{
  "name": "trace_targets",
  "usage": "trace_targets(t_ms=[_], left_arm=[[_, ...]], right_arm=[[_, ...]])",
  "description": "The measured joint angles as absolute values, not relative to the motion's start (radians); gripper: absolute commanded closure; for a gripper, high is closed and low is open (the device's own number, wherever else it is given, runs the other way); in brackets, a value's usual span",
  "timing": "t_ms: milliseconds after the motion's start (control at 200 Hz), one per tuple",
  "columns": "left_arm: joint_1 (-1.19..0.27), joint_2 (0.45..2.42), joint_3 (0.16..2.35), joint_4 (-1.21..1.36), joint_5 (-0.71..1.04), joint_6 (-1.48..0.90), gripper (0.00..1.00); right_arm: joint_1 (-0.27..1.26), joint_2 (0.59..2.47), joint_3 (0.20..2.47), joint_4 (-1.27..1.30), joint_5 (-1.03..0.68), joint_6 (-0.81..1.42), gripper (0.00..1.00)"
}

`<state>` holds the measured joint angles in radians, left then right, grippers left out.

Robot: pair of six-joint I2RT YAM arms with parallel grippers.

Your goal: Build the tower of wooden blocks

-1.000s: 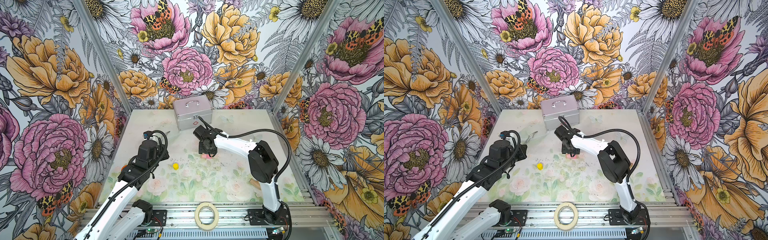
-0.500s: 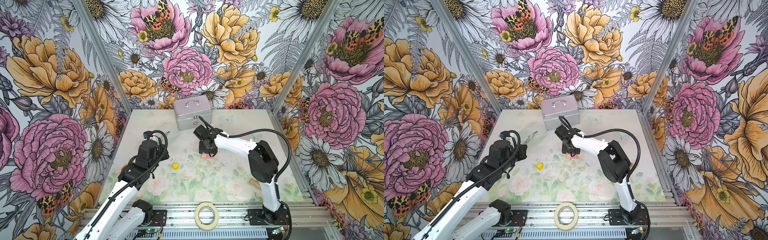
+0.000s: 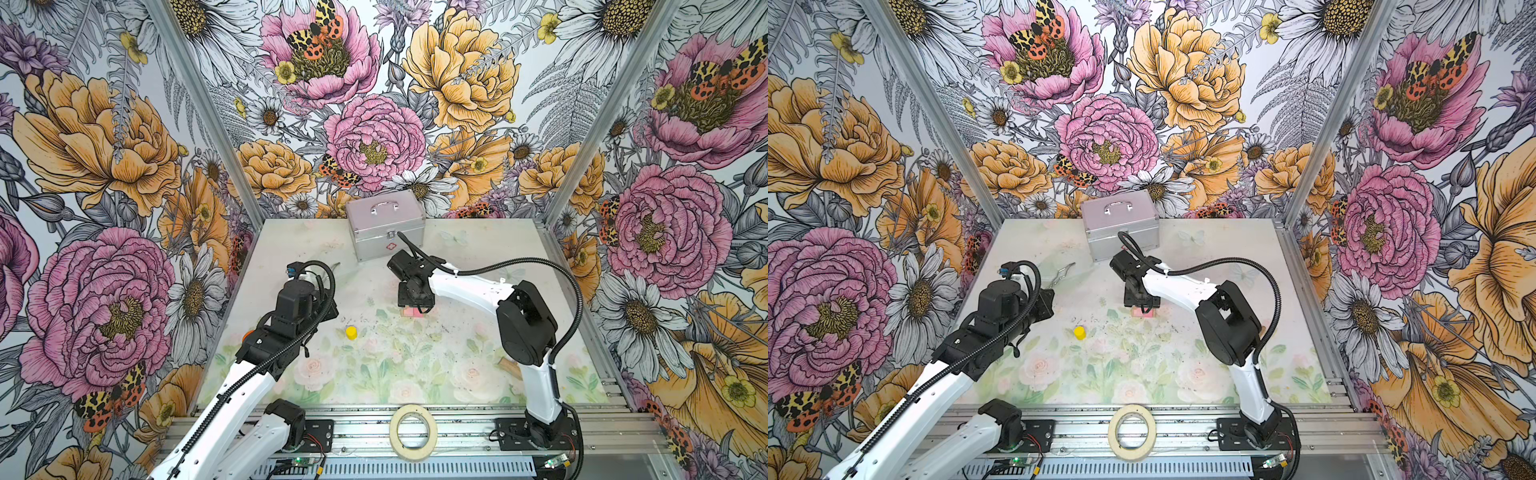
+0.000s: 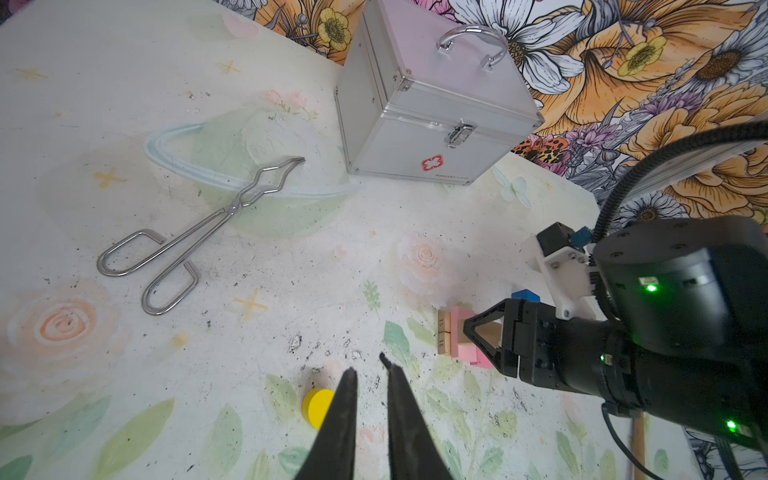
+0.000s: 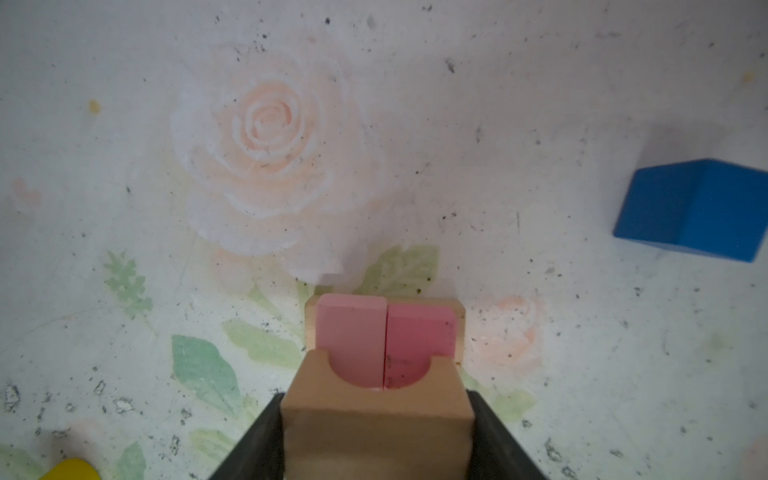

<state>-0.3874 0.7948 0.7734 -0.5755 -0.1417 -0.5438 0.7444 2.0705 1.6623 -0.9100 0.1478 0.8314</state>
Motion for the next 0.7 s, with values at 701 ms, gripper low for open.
trace_targets(t_ms=[701], left_arm=[[-0.383, 0.795, 0.773, -0.575, -0.142, -0.544, 0.83]], right_arm=[[0.744, 2.07, 1.662, -0.91, 0.144, 0.828, 0.62]])
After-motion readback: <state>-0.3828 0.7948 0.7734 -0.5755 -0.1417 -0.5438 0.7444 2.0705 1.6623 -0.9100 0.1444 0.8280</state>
